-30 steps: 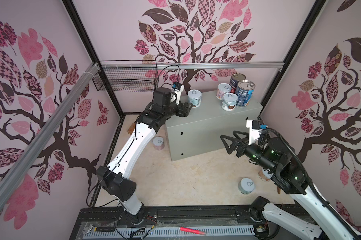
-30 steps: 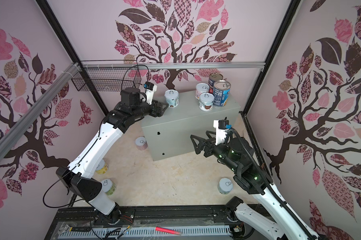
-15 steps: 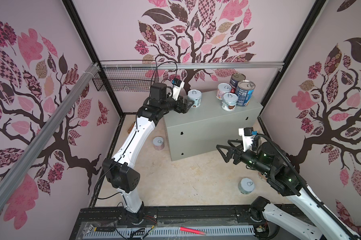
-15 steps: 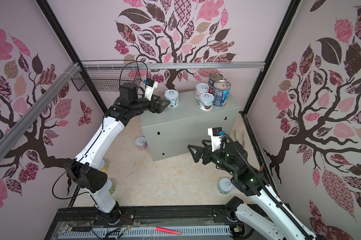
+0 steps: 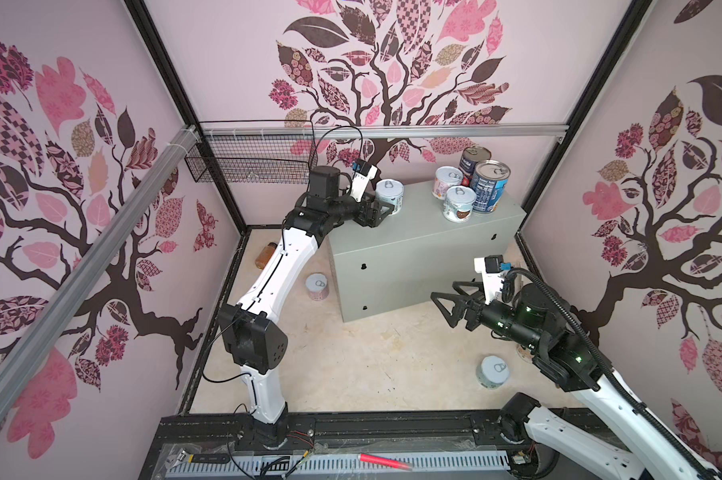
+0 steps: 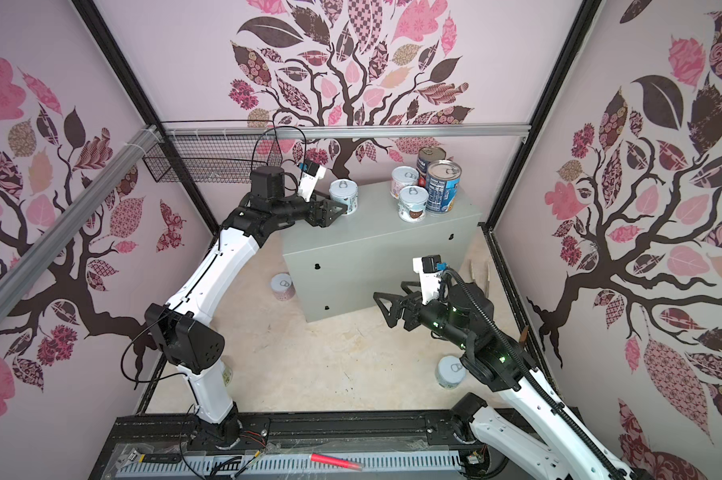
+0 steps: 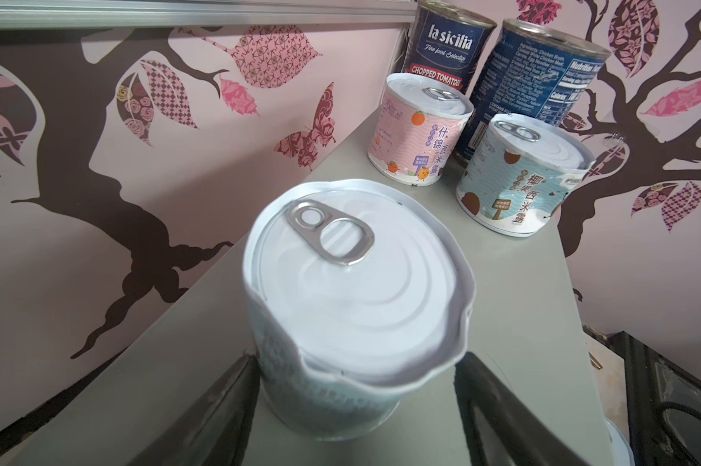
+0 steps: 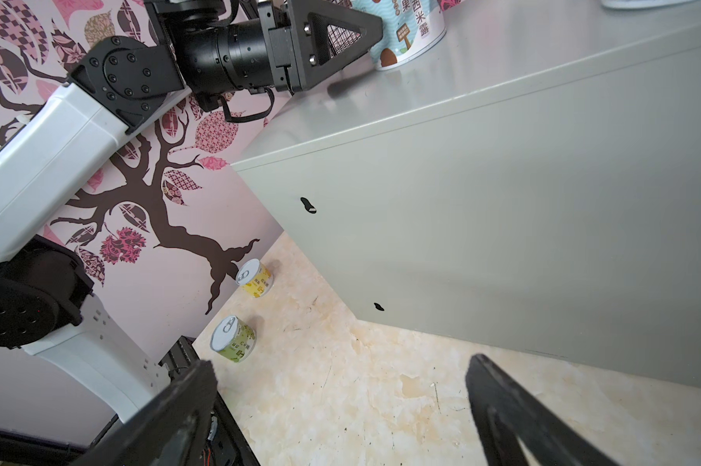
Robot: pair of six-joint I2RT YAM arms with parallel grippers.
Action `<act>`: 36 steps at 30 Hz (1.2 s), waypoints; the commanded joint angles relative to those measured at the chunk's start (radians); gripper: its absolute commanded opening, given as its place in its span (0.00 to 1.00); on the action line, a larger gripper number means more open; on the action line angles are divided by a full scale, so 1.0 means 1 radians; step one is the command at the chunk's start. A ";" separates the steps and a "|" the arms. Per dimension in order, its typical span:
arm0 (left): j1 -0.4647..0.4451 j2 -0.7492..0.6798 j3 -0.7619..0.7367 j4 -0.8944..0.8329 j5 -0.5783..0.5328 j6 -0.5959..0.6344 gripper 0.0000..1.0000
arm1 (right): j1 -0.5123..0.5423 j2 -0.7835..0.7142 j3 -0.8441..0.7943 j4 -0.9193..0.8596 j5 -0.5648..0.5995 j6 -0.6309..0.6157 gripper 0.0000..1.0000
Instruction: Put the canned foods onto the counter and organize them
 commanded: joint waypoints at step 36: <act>-0.111 0.203 0.156 0.211 -0.159 -0.156 0.66 | 0.000 -0.029 0.017 -0.052 0.013 -0.041 1.00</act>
